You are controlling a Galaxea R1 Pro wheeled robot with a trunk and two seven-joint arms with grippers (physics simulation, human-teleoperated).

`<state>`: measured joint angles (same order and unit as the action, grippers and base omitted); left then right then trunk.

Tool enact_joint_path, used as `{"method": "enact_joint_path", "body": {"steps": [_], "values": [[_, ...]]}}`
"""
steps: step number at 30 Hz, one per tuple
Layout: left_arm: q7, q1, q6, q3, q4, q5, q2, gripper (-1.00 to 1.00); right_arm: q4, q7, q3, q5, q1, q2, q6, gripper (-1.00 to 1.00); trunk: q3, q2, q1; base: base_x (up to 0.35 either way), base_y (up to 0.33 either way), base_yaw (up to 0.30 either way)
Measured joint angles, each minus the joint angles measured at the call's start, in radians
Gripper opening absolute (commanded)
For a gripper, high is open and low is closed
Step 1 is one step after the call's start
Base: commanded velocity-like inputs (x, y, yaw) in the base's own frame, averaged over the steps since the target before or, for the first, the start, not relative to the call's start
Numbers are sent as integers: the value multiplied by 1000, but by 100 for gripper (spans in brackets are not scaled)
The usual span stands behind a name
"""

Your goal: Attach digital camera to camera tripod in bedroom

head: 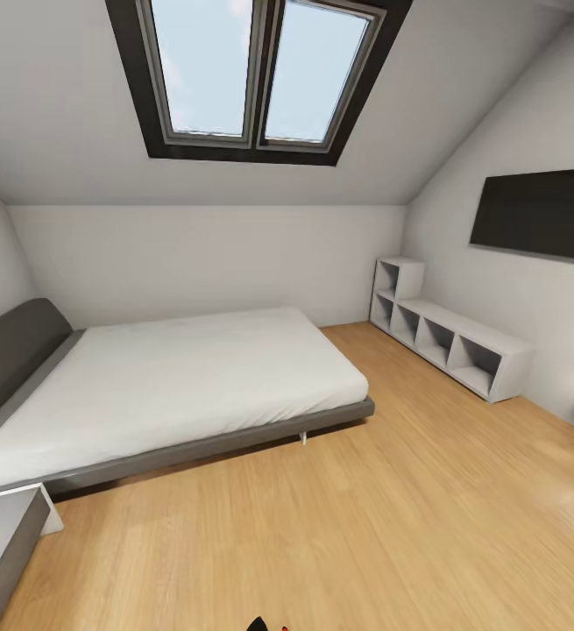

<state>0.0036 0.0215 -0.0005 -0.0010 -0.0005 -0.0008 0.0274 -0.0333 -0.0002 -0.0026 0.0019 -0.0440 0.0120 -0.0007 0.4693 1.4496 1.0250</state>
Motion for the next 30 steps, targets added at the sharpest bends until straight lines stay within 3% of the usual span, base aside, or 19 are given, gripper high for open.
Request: {"method": "enact_joint_path", "body": {"steps": [18,30], "values": [[-2,-1,0,1,-3,1,-1,100,-1,-1,1,0,-1,-5,-2,100,0,0,0,0,8,0],[-3,-2,-1,2,-7,5,0,100,-15,-1,3,-4,-6,-17,-6,100,0,0,0,0,154,0]]}}
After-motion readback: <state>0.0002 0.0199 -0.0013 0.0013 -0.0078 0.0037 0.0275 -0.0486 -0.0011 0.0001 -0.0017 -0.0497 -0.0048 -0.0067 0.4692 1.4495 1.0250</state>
